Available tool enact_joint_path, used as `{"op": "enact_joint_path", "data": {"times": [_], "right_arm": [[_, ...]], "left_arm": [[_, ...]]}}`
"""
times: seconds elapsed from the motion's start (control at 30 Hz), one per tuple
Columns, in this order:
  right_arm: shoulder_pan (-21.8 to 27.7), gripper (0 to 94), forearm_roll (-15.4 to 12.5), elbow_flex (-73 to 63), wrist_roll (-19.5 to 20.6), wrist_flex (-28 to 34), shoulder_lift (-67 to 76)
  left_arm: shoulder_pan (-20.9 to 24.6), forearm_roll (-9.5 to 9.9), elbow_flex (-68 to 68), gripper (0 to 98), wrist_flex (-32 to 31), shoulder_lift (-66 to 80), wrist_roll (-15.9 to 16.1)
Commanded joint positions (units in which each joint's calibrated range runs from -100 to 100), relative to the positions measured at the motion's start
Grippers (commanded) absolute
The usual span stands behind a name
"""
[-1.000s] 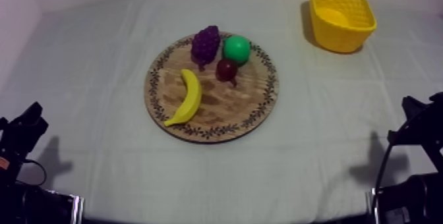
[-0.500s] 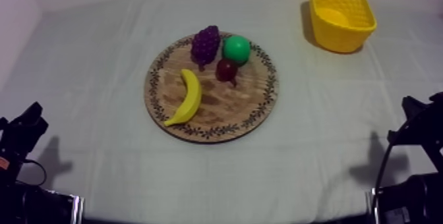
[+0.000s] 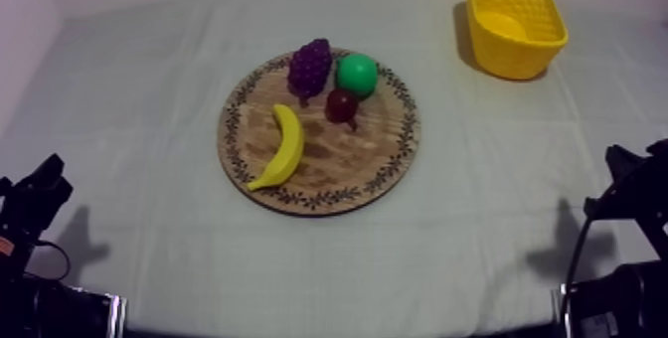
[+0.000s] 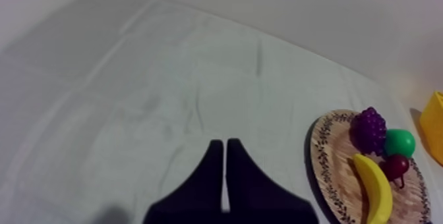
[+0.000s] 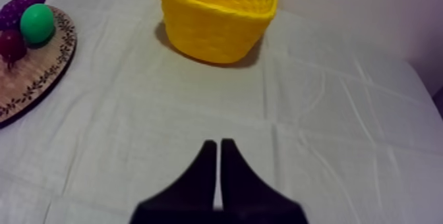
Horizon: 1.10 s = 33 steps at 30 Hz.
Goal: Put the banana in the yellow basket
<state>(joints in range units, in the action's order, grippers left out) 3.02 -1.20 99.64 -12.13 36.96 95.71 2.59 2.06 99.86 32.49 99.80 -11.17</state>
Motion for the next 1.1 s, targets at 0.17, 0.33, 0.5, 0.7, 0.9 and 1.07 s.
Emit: {"op": "enact_joint_path", "data": {"times": [0.17, 0.33, 0.5, 0.7, 0.9, 1.07], "right_arm": [[-0.4, 3.1, 0.4, 0.0, 0.4, 0.4, 0.0], [-2.4, 3.2, 1.4, -2.6, 1.9, -1.6, -3.4], [-6.1, 3.2, 1.4, -11.7, 3.6, -0.7, -12.5], [-13.2, 3.2, 4.3, -26.0, 9.8, 1.6, -27.8], [-20.3, 3.5, 6.4, -40.7, 15.9, 6.5, -42.6], [-26.6, 3.7, 5.1, -50.8, 17.6, 13.3, -53.4]], "left_arm": [[0.0, 0.01, 0.0, 0.1, 0.0, 0.0, 0.0], [0.0, 0.01, 0.0, 0.1, 0.0, 0.0, 0.0], [0.0, 0.01, 0.0, 0.1, 0.0, 0.0, 0.0], [0.0, 0.01, 0.0, 0.1, 0.0, 0.0, 0.0], [0.0, 0.01, 0.0, 0.1, 0.0, 0.0, 0.0], [0.0, 0.01, 0.0, 0.1, 0.0, 0.0, 0.0]]}}
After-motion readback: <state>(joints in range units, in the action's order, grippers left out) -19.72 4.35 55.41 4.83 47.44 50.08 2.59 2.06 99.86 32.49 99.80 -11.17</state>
